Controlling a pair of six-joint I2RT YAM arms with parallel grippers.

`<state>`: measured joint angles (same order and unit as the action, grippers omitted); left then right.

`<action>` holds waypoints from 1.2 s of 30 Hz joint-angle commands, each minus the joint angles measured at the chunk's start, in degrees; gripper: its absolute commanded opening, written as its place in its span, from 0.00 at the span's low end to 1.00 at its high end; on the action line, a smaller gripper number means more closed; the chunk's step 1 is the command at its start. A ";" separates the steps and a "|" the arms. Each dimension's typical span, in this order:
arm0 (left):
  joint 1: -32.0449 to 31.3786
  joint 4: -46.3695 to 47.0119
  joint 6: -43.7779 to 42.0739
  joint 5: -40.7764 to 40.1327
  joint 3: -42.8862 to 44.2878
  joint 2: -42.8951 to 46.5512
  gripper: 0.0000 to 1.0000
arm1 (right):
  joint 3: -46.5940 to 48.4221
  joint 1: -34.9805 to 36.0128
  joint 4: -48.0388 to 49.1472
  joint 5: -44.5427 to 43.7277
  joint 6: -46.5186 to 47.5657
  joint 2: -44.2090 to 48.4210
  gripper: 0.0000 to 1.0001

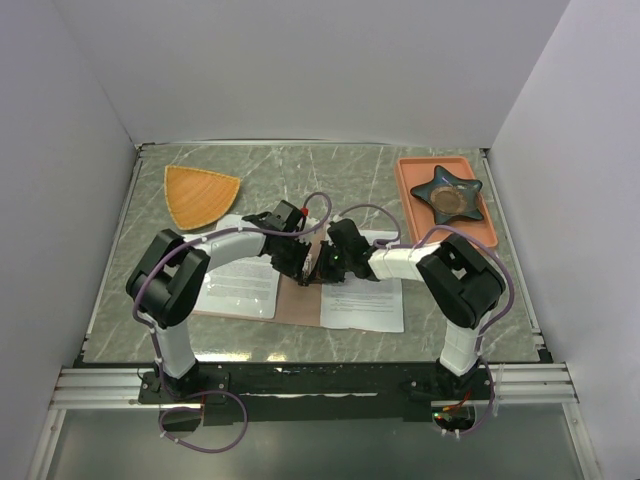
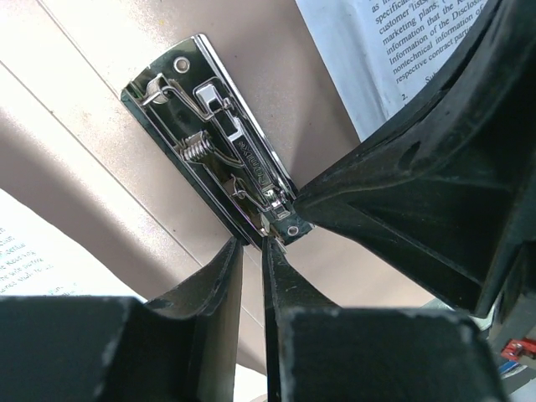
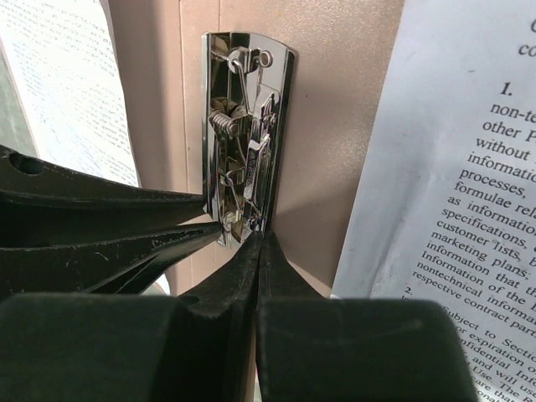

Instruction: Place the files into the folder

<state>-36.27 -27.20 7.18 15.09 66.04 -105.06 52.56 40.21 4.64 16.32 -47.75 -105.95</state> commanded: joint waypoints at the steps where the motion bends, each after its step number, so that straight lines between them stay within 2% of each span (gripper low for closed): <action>1: -4.60 11.29 2.40 11.53 -1.79 -4.98 0.15 | -3.42 5.15 -0.43 -1.20 -2.96 -7.34 0.00; 11: -2.49 14.54 1.96 24.54 -5.92 1.43 0.13 | -5.09 4.44 0.45 -0.59 -5.52 -8.57 0.00; 19: 3.92 8.66 -2.08 28.06 -4.87 5.73 0.15 | -5.09 4.36 -1.30 -2.25 -5.51 -8.04 0.00; 24: 5.51 4.62 -5.33 28.59 -5.40 8.46 0.22 | -5.62 4.00 -1.66 -3.04 -5.60 -7.87 0.00; 31: 6.65 1.02 -6.56 27.89 -5.05 11.89 0.42 | -6.59 3.48 -2.27 -3.92 -5.34 -8.04 0.00; 36: 7.00 0.57 -10.25 22.71 -6.36 11.98 0.45 | -7.90 2.51 -2.45 -4.54 -5.17 -7.17 0.00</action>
<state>-28.40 -27.81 -1.52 30.68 59.68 -98.06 49.34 42.15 14.90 19.68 -56.07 -107.72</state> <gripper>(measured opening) 0.447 0.007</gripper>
